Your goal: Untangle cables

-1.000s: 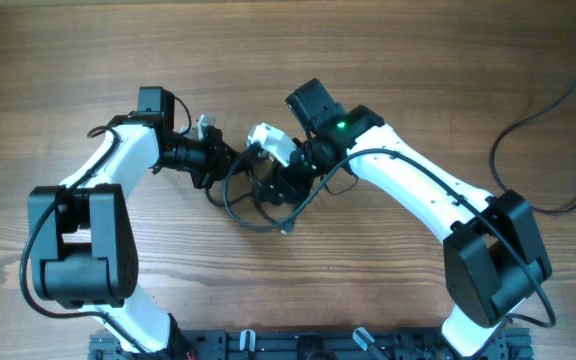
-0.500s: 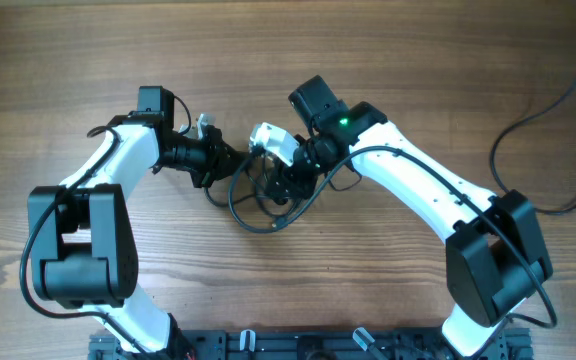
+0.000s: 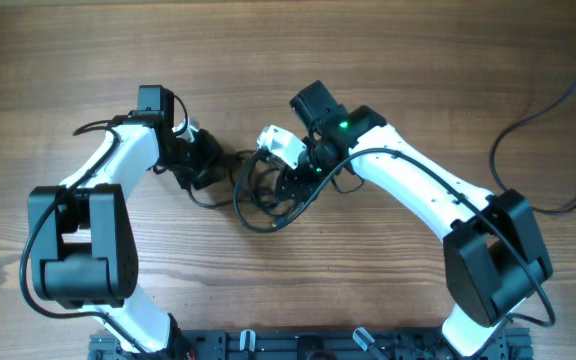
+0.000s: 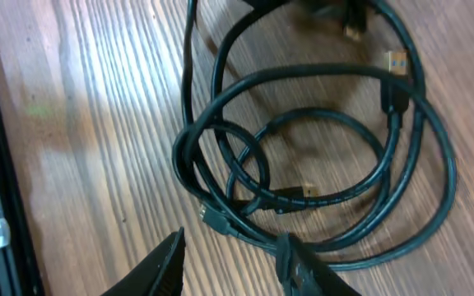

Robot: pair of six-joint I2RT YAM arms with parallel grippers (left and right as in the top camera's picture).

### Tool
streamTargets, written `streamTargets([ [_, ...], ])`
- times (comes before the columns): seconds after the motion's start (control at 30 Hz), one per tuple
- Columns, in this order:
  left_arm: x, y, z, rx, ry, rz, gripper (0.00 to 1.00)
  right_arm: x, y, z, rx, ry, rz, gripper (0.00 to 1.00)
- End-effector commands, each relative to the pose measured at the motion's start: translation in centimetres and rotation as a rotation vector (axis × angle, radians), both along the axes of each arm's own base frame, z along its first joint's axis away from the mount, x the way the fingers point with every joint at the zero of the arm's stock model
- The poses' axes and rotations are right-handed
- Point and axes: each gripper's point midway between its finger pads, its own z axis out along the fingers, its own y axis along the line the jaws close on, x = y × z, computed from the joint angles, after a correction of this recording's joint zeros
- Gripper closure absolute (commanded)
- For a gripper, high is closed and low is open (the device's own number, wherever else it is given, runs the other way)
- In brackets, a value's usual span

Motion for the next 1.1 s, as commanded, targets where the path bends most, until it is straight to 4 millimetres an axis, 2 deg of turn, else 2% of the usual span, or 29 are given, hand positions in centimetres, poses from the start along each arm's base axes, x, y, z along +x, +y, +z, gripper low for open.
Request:
streamTargets([
  [0.0,-0.1,1.8,0.2,0.056,0.013,0.007,0.28,-1.2,1.0,0.1,0.060,0.045,0.003,0.61],
  [0.07,-0.5,2.3,2.2,0.060,0.029,-0.059,0.24,-0.8,1.3,0.2,0.071,0.041,-0.018,0.61],
  [0.1,-1.3,2.1,3.9,0.058,0.053,-0.112,0.22,-0.8,1.3,0.2,0.072,0.039,-0.017,0.61],
  [0.17,-1.9,1.5,4.8,0.057,0.060,-0.150,0.20,-0.9,1.1,0.1,0.059,0.045,-0.018,0.60],
  [0.27,-3.0,-0.4,5.0,0.059,0.065,-0.232,0.19,-0.8,-0.6,-0.9,-0.036,0.037,-0.048,0.57],
  [0.4,-3.7,-3.5,4.9,0.064,0.056,-0.312,0.19,-0.2,-2.1,-1.1,-0.057,0.060,-0.090,0.56],
  [0.5,-3.5,-5.2,4.5,0.072,0.044,-0.306,0.20,-0.4,-2.3,-0.8,-0.026,0.098,-0.090,0.56],
  [0.57,-3.3,-5.7,3.5,0.119,0.050,-0.271,0.23,-0.6,-2.3,-0.7,-0.014,0.117,-0.088,0.56],
  [0.63,-3.3,-6.0,2.5,0.158,0.047,-0.248,0.31,-0.7,-2.3,-0.7,-0.012,0.121,-0.086,0.56],
  [0.77,-3.4,-6.5,1.7,0.174,0.042,-0.229,0.71,-1.3,-1.5,0.0,0.040,0.155,-0.069,0.56],
  [0.87,-3.2,-6.2,1.8,0.173,0.044,-0.220,0.94,-2.1,-0.7,0.8,0.112,0.182,-0.021,0.56],
  [0.97,-3.6,-6.6,2.3,0.102,0.070,-0.211,0.96,-3.0,0.4,2.1,0.213,0.202,0.055,0.56],
  [1.07,-3.9,-7.3,3.7,-0.061,0.078,-0.229,0.96,-3.1,0.6,2.4,0.240,0.181,0.090,0.56],
])
